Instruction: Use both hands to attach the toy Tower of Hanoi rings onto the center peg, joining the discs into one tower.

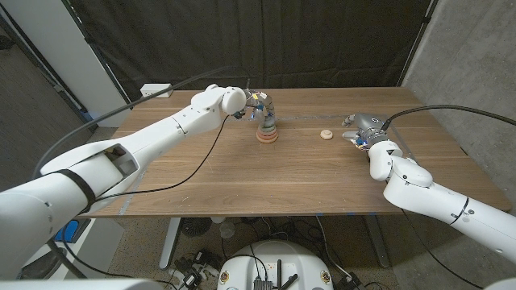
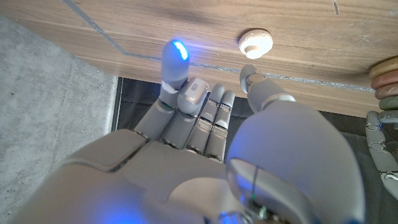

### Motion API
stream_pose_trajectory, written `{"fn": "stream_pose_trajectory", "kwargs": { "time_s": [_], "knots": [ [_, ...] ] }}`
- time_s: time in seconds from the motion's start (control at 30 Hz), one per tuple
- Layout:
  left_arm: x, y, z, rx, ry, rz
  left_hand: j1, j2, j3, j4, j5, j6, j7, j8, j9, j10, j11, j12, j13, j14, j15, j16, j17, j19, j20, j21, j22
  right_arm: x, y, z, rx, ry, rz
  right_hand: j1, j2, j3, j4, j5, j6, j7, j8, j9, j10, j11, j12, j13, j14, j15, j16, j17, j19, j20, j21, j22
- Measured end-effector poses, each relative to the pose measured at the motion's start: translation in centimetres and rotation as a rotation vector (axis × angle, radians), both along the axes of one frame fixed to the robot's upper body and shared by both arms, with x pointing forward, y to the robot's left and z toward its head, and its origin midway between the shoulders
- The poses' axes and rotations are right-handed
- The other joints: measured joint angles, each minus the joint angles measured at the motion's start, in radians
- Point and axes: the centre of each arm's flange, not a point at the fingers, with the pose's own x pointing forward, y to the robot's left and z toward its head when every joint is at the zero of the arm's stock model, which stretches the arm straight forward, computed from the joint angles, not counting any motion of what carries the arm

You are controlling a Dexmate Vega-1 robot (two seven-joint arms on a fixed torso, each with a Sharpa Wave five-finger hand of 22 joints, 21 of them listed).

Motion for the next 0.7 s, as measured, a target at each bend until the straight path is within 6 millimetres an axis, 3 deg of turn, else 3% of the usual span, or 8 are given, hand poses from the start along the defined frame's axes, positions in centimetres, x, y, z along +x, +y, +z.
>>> {"fn": "stream_pose_trajectory", "kwargs": {
  "time_s": [0.7],
  "knots": [
    [-0.3,1.2,-1.3,-0.035,0.008,0.005,0.0,0.0,-0.013,0.004,-0.001,0.006,-0.003,0.002,0.002,0.008,-0.003,0.0,0.0,0.0,0.0,-0.005,-0.006,0.0,0.0,0.0,0.0,-0.1,0.3,-0.1,-0.008,0.009,0.005,0.0,0.0,0.0,0.0,0.0,0.0,0.0,0.0,0.0,0.0,0.0,0.0,0.0,0.0,0.0,0.0,0.0,0.0,0.0,0.0,0.0]
  ]
}}
